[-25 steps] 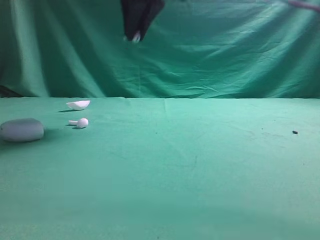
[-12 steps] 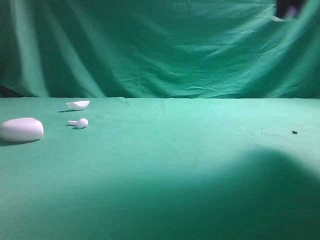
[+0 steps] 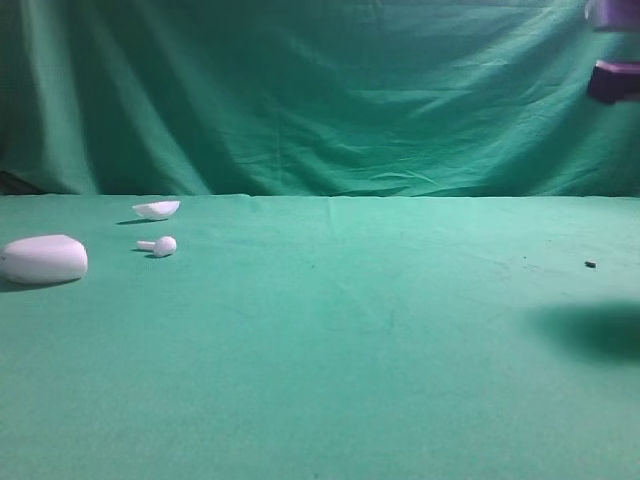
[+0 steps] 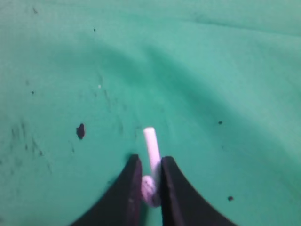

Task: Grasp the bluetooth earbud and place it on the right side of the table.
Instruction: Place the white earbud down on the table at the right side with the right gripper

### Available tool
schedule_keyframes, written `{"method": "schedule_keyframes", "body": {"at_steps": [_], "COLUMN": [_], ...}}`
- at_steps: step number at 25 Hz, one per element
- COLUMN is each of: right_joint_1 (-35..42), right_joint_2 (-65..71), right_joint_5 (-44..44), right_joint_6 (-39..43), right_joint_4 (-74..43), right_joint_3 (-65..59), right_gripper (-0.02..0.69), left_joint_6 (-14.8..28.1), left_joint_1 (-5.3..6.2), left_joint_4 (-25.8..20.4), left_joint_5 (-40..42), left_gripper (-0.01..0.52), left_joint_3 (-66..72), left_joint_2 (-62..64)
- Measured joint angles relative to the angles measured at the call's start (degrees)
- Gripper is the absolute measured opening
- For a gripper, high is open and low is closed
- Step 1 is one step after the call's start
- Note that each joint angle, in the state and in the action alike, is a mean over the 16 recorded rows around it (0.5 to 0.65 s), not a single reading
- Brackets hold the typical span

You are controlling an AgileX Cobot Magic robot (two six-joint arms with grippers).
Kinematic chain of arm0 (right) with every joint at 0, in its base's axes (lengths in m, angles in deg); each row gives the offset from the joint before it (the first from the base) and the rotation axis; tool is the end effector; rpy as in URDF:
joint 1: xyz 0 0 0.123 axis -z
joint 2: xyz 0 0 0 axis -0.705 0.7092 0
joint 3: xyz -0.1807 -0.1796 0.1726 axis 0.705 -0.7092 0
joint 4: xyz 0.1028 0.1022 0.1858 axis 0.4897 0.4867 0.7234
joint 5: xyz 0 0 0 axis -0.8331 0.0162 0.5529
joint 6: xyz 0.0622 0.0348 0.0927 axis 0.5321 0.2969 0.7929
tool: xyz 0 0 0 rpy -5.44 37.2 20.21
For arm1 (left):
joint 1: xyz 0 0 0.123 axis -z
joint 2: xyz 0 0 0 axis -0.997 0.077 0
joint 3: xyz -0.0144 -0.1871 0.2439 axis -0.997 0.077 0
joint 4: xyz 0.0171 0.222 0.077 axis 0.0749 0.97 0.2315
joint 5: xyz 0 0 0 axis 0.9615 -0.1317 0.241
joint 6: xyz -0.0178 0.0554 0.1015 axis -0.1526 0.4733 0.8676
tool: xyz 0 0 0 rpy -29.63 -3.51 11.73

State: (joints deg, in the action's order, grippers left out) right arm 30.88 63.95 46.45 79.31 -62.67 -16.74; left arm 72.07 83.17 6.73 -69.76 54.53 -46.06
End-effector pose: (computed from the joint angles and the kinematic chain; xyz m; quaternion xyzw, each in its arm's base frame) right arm 0.2864 0.0599 0.2063 -0.1172 0.9745 -0.0243 0.1897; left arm 0.0388 -0.0038 0.1700 -0.0247 0.7935 -0.0221 0.6077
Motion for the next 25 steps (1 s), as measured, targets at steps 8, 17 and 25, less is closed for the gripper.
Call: {"method": "schedule_keyframes", "body": {"at_steps": [8, 17, 25], "right_joint_1": [0.25, 0.36, 0.46], "right_joint_2": [5.57, 8.34, 5.44], "right_joint_5": [-9.01, -11.9, -7.35], "right_joint_6": [0.02, 0.06, 0.13], "right_joint_4": [0.0, -0.07, 0.53], "right_joint_3": [-2.91, -2.69, -0.86], "right_gripper": [0.083, 0.25, 0.438], "left_joint_6": [0.0, 0.0, 0.0], "left_joint_1": [0.0, 0.0, 0.0], "left_joint_4": [0.0, 0.0, 0.0], "left_joint_5": [0.0, 0.0, 0.0], "left_gripper": [0.0, 0.0, 0.0], "left_joint_3": [0.0, 0.0, 0.0], "left_joint_2": [0.0, 0.0, 0.0]}}
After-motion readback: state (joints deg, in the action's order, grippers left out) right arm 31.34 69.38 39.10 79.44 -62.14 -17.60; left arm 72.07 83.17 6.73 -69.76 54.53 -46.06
